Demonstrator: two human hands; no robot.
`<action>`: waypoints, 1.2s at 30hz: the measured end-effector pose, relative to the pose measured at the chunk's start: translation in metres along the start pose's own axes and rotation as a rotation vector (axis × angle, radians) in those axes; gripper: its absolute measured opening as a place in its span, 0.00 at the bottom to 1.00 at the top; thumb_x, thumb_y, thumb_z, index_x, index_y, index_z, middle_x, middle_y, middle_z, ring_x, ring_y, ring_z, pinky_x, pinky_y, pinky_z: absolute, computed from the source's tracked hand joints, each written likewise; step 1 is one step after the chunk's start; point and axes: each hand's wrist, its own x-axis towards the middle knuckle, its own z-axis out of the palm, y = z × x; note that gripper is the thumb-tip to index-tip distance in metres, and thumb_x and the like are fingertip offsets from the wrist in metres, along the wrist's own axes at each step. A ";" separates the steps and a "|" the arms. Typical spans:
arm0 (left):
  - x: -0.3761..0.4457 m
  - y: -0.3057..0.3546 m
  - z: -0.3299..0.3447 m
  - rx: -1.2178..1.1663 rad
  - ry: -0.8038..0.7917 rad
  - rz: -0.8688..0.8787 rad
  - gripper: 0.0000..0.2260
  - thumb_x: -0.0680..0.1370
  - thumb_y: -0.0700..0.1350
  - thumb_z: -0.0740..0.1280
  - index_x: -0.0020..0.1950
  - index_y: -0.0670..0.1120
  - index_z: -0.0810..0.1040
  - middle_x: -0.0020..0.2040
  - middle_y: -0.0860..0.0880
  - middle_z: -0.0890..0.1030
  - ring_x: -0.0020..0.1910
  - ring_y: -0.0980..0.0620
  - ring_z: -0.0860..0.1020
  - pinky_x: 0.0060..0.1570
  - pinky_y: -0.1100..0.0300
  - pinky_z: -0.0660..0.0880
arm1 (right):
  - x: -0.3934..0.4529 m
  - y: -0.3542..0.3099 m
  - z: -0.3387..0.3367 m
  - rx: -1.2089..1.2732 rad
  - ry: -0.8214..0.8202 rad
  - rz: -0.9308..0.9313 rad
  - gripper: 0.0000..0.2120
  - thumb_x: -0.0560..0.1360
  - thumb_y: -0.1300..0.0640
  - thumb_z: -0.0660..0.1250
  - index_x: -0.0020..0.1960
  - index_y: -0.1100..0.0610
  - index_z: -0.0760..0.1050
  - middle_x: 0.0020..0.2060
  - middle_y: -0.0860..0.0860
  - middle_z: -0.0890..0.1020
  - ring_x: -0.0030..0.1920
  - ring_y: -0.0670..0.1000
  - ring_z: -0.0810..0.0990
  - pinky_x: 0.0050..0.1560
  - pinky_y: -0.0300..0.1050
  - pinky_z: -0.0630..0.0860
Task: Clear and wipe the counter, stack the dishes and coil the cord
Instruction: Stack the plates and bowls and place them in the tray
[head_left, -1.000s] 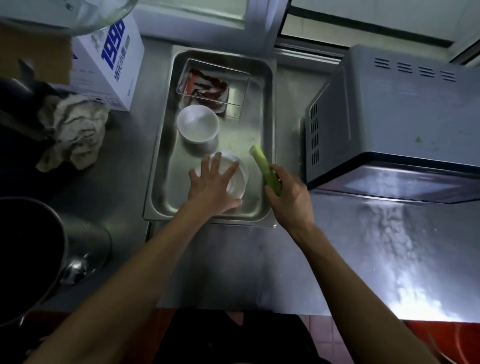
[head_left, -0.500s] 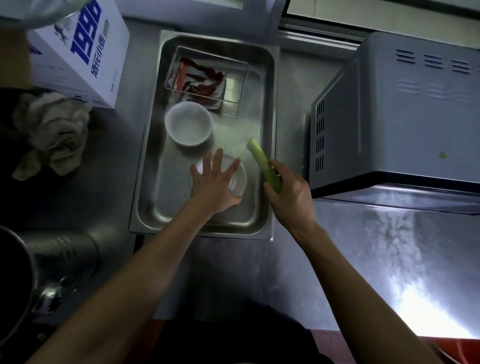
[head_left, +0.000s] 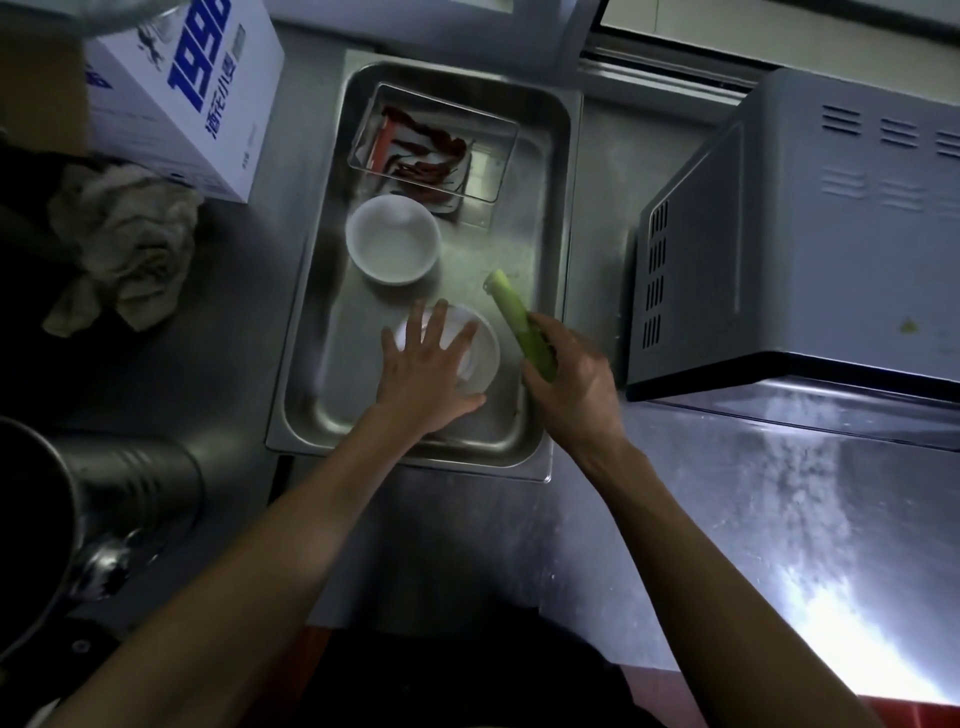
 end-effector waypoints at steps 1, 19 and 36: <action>-0.005 -0.002 -0.001 -0.004 0.015 0.003 0.46 0.68 0.70 0.69 0.80 0.57 0.52 0.81 0.44 0.49 0.79 0.37 0.47 0.70 0.31 0.58 | 0.002 -0.003 0.001 0.006 -0.002 -0.021 0.20 0.77 0.54 0.67 0.68 0.54 0.72 0.50 0.55 0.81 0.46 0.55 0.80 0.43 0.56 0.81; -0.076 -0.051 -0.025 -0.150 0.069 -0.201 0.16 0.80 0.52 0.63 0.66 0.48 0.72 0.64 0.48 0.75 0.66 0.46 0.70 0.64 0.49 0.67 | 0.031 -0.030 0.094 -0.259 -0.264 -0.152 0.25 0.72 0.67 0.66 0.68 0.57 0.74 0.49 0.61 0.80 0.50 0.66 0.77 0.43 0.58 0.78; -0.075 -0.051 -0.024 -0.192 0.070 -0.192 0.21 0.80 0.52 0.62 0.72 0.49 0.68 0.69 0.50 0.73 0.70 0.47 0.67 0.67 0.49 0.64 | 0.022 -0.034 0.102 -0.330 -0.265 -0.125 0.21 0.71 0.65 0.66 0.63 0.58 0.75 0.53 0.59 0.81 0.50 0.65 0.77 0.45 0.57 0.78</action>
